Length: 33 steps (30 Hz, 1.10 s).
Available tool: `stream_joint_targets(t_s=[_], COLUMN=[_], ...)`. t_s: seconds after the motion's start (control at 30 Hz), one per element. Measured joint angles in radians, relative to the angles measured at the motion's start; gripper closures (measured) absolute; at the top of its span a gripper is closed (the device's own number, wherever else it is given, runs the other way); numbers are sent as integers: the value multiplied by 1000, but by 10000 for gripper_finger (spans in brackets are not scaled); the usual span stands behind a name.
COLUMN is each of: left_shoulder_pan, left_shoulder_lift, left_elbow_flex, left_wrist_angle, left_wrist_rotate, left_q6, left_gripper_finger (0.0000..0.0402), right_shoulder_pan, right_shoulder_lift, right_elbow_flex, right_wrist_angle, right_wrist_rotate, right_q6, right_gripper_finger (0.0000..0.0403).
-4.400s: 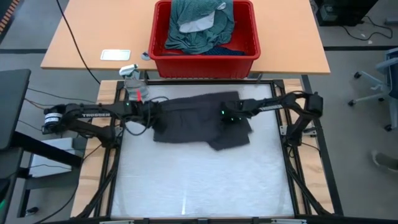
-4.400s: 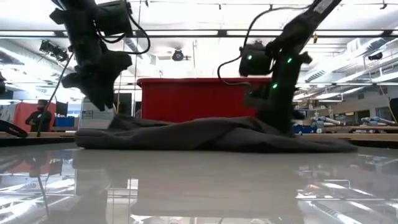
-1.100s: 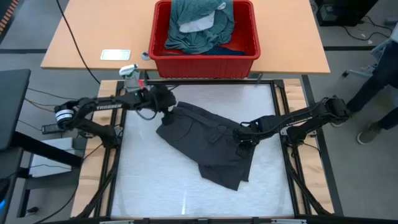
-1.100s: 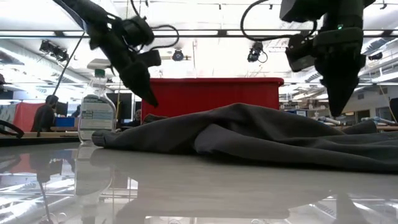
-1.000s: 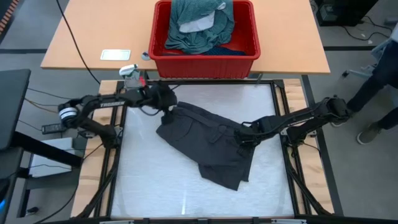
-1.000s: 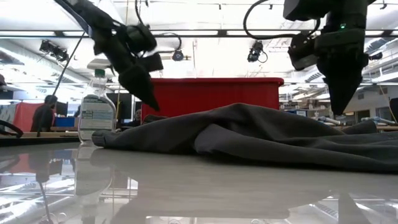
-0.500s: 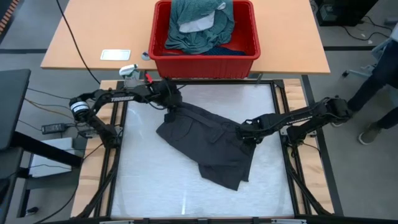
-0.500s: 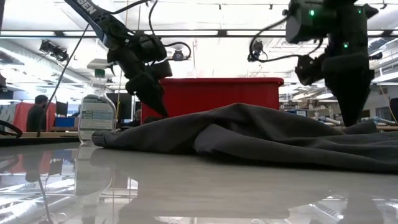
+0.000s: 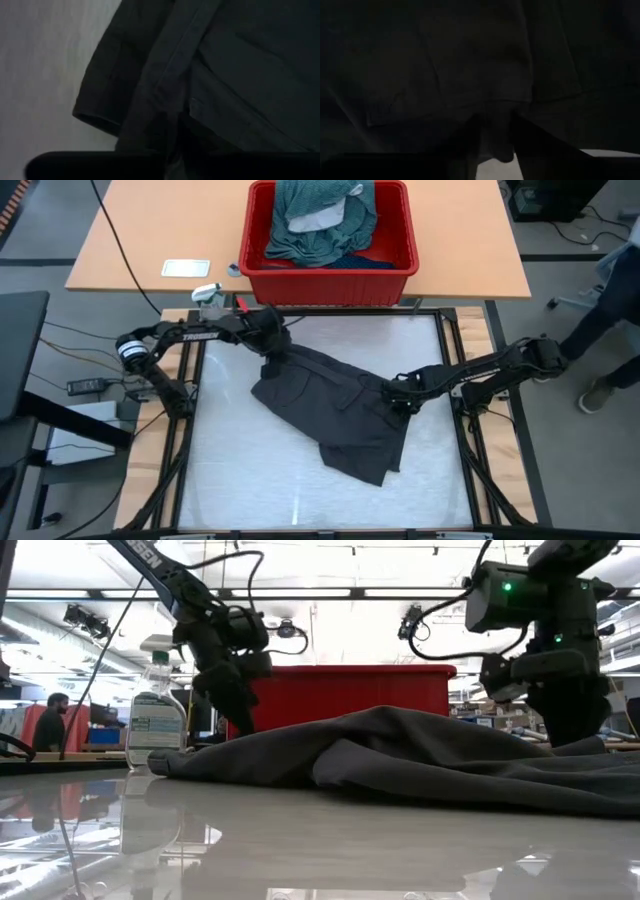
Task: Fold Laundry from Bin
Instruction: Fold the gray short on the table
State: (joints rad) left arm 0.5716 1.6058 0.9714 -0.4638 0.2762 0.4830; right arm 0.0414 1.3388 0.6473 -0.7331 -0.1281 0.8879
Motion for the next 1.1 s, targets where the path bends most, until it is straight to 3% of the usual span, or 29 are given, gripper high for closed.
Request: stream_joint_targets(t_s=[0.1, 0.2, 0.33, 0.6, 0.83, 0.97, 1.1], left_shoulder_pan=[-1, -1, -2, -4, 21, 40, 45], left_shoulder_lift=[34, 39, 6, -52, -49, -27, 35], left_elbow_flex=[0, -1, 32, 190, 279, 278, 278], left_wrist_angle=[0, -4, -50, -178, -169, -181, -167], left_wrist_rotate=[-43, -85, -70, -47, -47, -47, -13], left_q6=[-1, -44, -83, -70, -27, -29, -9], left_gripper_finger=[319, 342, 394, 400, 400, 380, 323], right_shoulder_pan=[1, 1, 8, 17, 2, -6, -6], right_shoulder_lift=[0, -3, -27, -125, -188, -186, -178], right_elbow_flex=[2, 15, 68, 226, 249, 249, 249], right_wrist_angle=[-24, -35, -98, -340, -459, -481, -472], right_wrist_rotate=[-16, -44, -54, 49, 152, 174, 193], right_q6=[-4, -9, -1, -8, 16, 15, 6], right_gripper_finger=[351, 390, 389, 397, 400, 400, 400])
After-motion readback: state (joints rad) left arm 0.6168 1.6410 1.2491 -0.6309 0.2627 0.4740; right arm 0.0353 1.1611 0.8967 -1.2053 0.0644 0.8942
